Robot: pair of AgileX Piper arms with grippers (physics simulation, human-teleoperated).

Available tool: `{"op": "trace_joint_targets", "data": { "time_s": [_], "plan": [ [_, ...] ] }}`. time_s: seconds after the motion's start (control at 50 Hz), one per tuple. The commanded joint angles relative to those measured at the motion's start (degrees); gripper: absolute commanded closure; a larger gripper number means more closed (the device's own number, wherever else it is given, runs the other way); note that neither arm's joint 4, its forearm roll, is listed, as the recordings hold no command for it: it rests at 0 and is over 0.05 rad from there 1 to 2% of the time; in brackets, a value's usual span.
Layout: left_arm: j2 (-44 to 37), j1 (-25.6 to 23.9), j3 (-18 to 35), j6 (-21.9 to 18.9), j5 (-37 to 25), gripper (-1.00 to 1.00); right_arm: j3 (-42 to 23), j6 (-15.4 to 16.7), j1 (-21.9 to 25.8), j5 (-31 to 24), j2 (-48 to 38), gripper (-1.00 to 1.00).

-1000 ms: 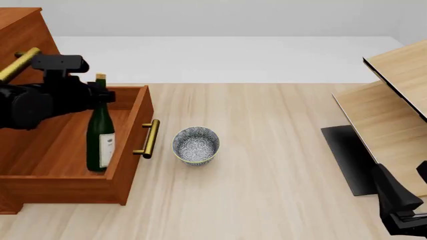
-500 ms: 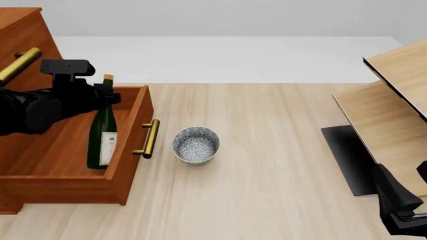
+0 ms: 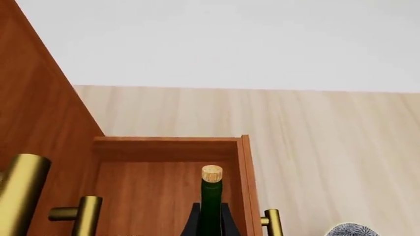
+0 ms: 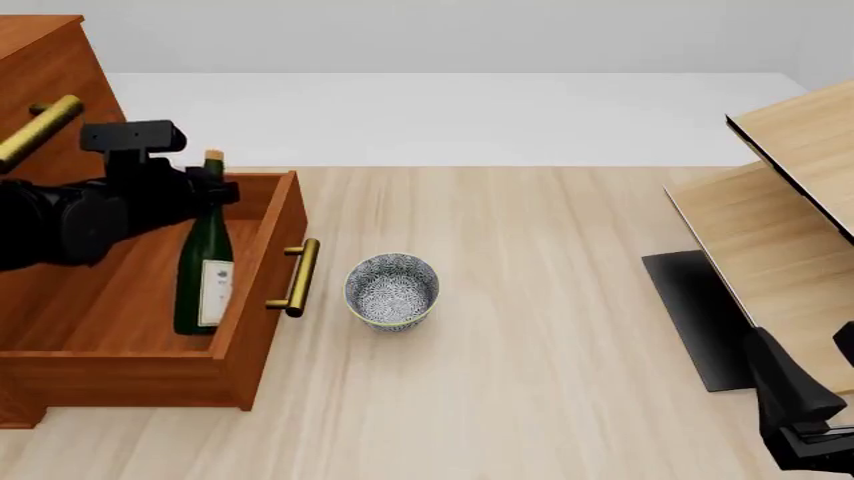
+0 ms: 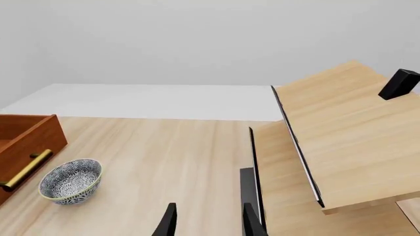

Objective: Put the wine bottle in the bottom drawer of the cabinet.

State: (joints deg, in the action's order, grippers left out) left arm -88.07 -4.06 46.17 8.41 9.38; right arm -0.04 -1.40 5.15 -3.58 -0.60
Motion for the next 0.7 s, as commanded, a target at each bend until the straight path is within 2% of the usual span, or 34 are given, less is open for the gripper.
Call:
{"op": "trace_joint_targets", "data": {
  "time_s": [0.02,0.1,0.12,0.16,0.2,0.24,0.34,0.36,0.42,0.44,0.48,0.52,0.62,0.66,0.68,0.7],
  "plan": [
    [-4.37,0.41,-3.61,-1.47,-6.31,1.00,0.00,-0.02,-0.01,-0.04,-0.03,-1.00],
    [-5.07,1.15,-1.88,-2.36,-7.48,1.00,0.00,-0.04,-0.05,-0.26,0.12,-1.00],
    [-5.18,1.80,-1.41,-4.26,-7.62,1.00,0.01,-0.01,-0.08,-0.25,0.07,-1.00],
    [-5.74,1.44,-0.44,-2.66,-8.42,1.00,0.01,-0.05,-0.02,-0.33,0.11,-1.00],
    [-5.78,2.60,-0.07,-5.16,-8.23,1.00,0.01,-0.03,-0.07,-0.31,0.07,-1.00],
    [-6.29,2.05,0.36,-3.68,-8.63,1.00,0.01,0.05,-0.05,-0.34,0.07,-1.00],
    [-7.25,2.49,1.07,-4.54,-8.52,1.00,0.01,-0.01,-0.18,-0.30,-0.02,-1.00],
    [-7.75,2.53,1.37,-3.48,-8.87,1.00,0.01,-0.01,-0.15,-0.32,-0.02,-1.00],
    [-7.86,2.71,1.18,-5.14,-8.37,1.00,0.01,-0.04,-0.20,-0.31,-0.06,-1.00],
    [-8.46,1.82,1.46,-3.44,-8.94,1.00,0.01,-0.04,-0.18,-0.27,-0.11,-1.00],
    [-8.15,2.65,1.27,-5.78,-8.59,1.00,0.01,-0.05,-0.20,-0.32,-0.01,-1.00],
    [-8.50,1.93,1.51,-4.48,-8.89,1.00,0.01,-0.05,-0.19,-0.40,0.03,-1.00],
    [-9.32,1.69,2.24,-4.89,-9.29,1.00,0.01,-0.10,-0.28,-0.41,0.06,-1.00],
    [-9.46,1.83,2.67,-6.34,-9.22,1.00,0.01,-0.13,-0.27,-0.41,0.05,-1.00],
    [-10.05,0.88,3.14,-4.62,-9.96,1.00,0.01,-0.06,-0.27,-0.43,0.06,-1.00],
    [-9.90,1.55,3.14,-5.66,-9.77,1.00,0.01,-0.05,-0.28,-0.46,0.07,-1.00]
  ]
}}
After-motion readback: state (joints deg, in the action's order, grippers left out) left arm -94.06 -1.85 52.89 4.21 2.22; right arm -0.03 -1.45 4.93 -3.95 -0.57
